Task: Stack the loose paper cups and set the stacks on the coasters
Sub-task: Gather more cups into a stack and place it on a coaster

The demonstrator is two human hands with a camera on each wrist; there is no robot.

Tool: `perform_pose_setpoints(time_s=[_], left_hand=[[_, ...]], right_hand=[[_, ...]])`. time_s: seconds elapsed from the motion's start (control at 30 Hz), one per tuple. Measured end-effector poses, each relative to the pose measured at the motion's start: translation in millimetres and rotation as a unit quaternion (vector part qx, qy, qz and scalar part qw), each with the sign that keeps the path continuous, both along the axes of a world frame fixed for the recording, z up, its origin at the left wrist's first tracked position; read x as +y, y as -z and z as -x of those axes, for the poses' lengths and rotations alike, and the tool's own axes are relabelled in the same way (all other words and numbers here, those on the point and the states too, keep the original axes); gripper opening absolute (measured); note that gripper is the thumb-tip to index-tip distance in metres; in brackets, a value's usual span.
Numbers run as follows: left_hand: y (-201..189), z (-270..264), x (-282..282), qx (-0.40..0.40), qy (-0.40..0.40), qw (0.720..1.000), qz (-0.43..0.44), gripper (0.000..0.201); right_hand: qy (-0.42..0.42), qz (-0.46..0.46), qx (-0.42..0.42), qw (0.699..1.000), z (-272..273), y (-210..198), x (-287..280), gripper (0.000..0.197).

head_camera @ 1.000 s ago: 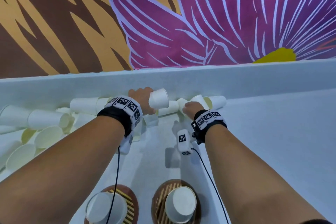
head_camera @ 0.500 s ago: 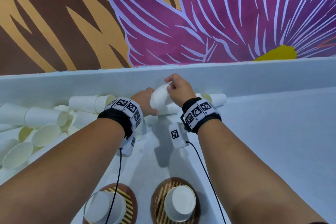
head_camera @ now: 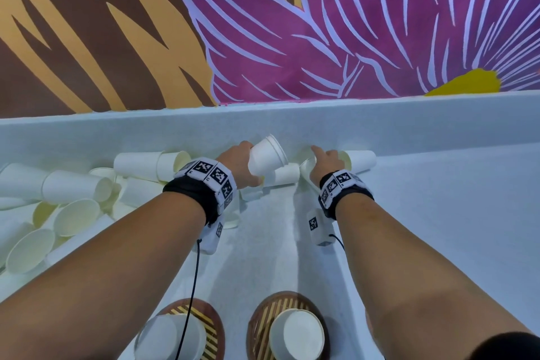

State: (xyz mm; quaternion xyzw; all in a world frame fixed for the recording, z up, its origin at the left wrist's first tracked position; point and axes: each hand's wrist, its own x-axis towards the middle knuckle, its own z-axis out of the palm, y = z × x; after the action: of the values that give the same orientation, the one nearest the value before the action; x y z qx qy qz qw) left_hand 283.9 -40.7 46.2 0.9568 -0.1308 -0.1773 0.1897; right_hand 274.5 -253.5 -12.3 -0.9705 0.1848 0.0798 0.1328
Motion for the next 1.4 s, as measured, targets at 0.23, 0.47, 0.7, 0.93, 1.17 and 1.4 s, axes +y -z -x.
perform_pose_setpoints(time_s=[0.23,0.47,0.7,0.93,1.17,1.4], left_hand=[[2.8,-1.4,5.9,0.018,0.006,0.999,-0.036,0.074],[0.4,0.2,9.1,0.039,0.014,0.996,-0.08,0.071],[0.4,6.1,-3.0,0.019,0.003,0.999,-0.033,0.07],[1.1,3.8,-5.7,0.02,-0.013,1.0,0.0,0.073],[4.7,0.8,-5.4,0.023,-0.006,1.0,-0.011,0.07],[6.7,-1.6,-2.1,0.024,-0.008,1.0,-0.018,0.073]], right_hand=[[-0.049,0.073,0.003,0.996,3.0,2.1,10.2,0.037],[0.0,0.026,-0.151,0.988,-3.1,-55.2,8.4,0.011],[-0.046,-0.117,-0.243,0.962,2.9,-79.5,35.5,0.015],[0.02,-0.065,-0.179,0.981,-0.1,-45.7,13.6,0.027],[0.137,-0.005,-0.012,0.99,1.7,7.4,-29.0,0.036],[0.163,-0.034,-0.077,0.983,0.2,-4.9,-20.1,0.056]])
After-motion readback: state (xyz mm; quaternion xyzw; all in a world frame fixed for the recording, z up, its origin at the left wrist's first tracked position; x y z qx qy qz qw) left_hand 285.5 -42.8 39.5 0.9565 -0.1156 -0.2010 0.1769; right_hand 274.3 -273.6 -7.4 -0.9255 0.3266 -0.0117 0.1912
